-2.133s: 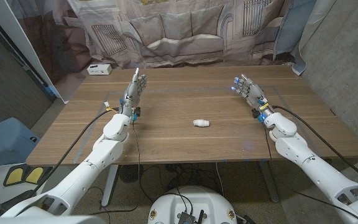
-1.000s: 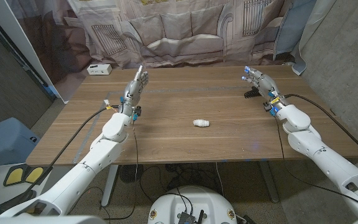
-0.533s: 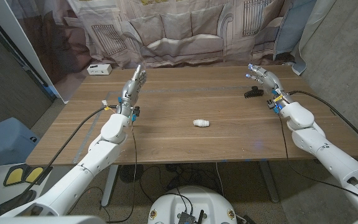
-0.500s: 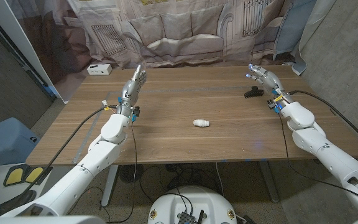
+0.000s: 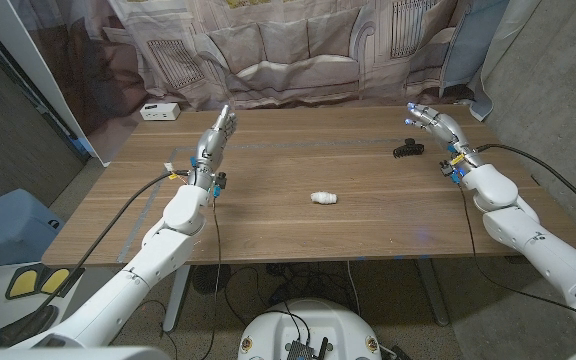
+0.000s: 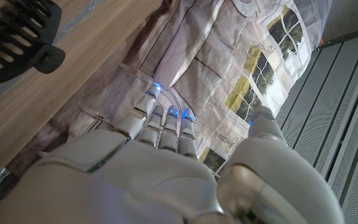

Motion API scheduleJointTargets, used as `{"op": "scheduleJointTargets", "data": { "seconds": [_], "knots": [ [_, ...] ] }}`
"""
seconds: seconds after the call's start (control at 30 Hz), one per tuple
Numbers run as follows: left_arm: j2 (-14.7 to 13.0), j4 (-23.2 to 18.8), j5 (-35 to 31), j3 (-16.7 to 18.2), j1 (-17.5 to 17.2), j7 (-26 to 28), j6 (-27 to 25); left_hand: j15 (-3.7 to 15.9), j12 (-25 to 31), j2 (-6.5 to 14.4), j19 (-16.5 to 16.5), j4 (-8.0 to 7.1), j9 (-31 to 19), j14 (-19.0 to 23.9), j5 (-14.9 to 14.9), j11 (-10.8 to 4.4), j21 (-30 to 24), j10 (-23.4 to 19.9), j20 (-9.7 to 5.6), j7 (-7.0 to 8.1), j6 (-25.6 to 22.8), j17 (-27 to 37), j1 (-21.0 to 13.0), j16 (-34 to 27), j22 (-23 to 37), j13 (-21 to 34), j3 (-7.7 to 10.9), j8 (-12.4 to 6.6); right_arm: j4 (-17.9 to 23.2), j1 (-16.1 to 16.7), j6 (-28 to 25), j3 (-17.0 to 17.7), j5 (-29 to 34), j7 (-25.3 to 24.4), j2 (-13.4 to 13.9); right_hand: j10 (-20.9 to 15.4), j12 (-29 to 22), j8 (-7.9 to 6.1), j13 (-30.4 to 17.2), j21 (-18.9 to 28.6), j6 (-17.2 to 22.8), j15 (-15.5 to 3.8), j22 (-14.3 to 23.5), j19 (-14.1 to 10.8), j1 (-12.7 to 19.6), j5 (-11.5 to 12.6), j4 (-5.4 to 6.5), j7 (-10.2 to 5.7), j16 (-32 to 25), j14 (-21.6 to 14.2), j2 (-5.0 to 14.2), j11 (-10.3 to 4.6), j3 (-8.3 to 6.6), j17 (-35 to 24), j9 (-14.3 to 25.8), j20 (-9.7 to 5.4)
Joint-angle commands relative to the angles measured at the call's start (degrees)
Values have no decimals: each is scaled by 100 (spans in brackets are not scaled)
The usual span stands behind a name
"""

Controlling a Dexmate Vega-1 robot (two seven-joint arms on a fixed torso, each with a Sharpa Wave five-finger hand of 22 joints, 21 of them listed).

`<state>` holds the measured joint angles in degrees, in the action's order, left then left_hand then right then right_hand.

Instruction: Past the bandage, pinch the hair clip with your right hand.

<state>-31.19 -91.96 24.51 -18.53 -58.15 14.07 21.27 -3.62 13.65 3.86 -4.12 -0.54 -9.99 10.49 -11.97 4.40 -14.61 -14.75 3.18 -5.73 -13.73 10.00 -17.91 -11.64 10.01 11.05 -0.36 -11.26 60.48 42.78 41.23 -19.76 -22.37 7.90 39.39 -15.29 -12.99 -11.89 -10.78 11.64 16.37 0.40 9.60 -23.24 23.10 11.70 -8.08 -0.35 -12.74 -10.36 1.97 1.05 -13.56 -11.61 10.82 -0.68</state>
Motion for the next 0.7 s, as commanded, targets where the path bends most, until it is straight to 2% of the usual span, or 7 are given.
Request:
{"op": "scheduleJointTargets", "data": {
  "seconds": [0.03, 0.1, 0.37, 0.43, 0.53, 0.57, 0.7],
  "knots": [
    [-90, -452, -191, 53, -267, 275, -221, -11, -3, 31, -20, 22, -27, 68, 30, -18, 26, -37, -14, 20, -8, 24, -76, 6, 7, 27, -5, -2, 269, 286, -99, 136, 461, -564, 395, -72, 6, 5, -30, -53, 23, -35, 19, 67, 70, 65, -23, -7, 27, 36, -7, 32, -25, -6, 24, -64],
    [-99, -531, -214, 76, -328, 339, -260, -8, -4, 33, -22, 26, -27, 72, 31, -22, 31, -40, -11, 19, -14, 24, -81, 6, 7, 28, -2, -3, 301, 333, -106, 167, 520, -646, 459, -50, 23, 28, -31, -60, -16, -57, 19, 82, 71, 72, -26, 47, 52, 73, -22, 107, -24, -5, 22, -84],
    [-144, -793, -280, 145, -542, 447, -297, -4, 0, 41, -33, 40, -26, 92, 36, -40, 48, -74, -7, 14, -44, 24, -100, 10, 7, 28, 5, -7, 412, 515, -136, 296, 1061, -1291, 662, 41, 68, 87, -30, -62, -153, -92, 18, 84, 88, 93, -36, 110, 80, 103, -41, 43, -31, -5, 20, -130],
    [-157, -840, -289, 161, -567, 453, -312, 3, -2, 43, -32, 42, -26, 96, 37, -42, 53, -73, -5, 17, -45, 24, -103, 11, 8, 28, 7, -6, 473, 554, -215, 305, 1183, -1389, 739, 101, 93, 96, -30, -62, -180, -92, 17, 79, 97, 105, -40, 78, 86, 103, -47, -20, -36, -5, 19, -136],
    [-180, -896, -318, 178, -586, 464, -352, 0, -7, 45, -36, 46, -26, 103, 39, -38, 58, -69, -6, 17, -50, 24, -108, 12, 8, 28, 9, -5, 572, 612, -337, 318, 1378, -1545, 856, 162, 116, 106, -30, -54, -217, -97, 15, 52, 111, 117, -45, 57, 93, 105, -46, -37, -45, -7, 19, -176],
    [-180, -903, -307, 181, -589, 450, -350, 4, -8, 45, -35, 47, -26, 104, 39, -42, 60, -68, -7, 17, -51, 24, -109, 12, 8, 28, 9, -5, 603, 629, -381, 325, 1419, -1591, 884, 195, 127, 110, -31, -53, -242, -67, 14, 44, 130, 130, -54, 3, 100, 113, -51, -66, -53, -8, 19, -180],
    [-186, -1004, -379, 184, -620, 501, -389, -5, -13, 48, -25, 52, -27, 102, 41, -26, 73, -65, -5, 16, -56, 24, -115, 18, 8, 29, 11, -3, 749, 707, -594, 360, 1617, -1825, 991, 244, 140, 122, -34, -47, -305, -41, 10, 13, 203, 153, -93, 4, 109, 108, -66, -95, -78, -5, 19, -141]
  ]
}}
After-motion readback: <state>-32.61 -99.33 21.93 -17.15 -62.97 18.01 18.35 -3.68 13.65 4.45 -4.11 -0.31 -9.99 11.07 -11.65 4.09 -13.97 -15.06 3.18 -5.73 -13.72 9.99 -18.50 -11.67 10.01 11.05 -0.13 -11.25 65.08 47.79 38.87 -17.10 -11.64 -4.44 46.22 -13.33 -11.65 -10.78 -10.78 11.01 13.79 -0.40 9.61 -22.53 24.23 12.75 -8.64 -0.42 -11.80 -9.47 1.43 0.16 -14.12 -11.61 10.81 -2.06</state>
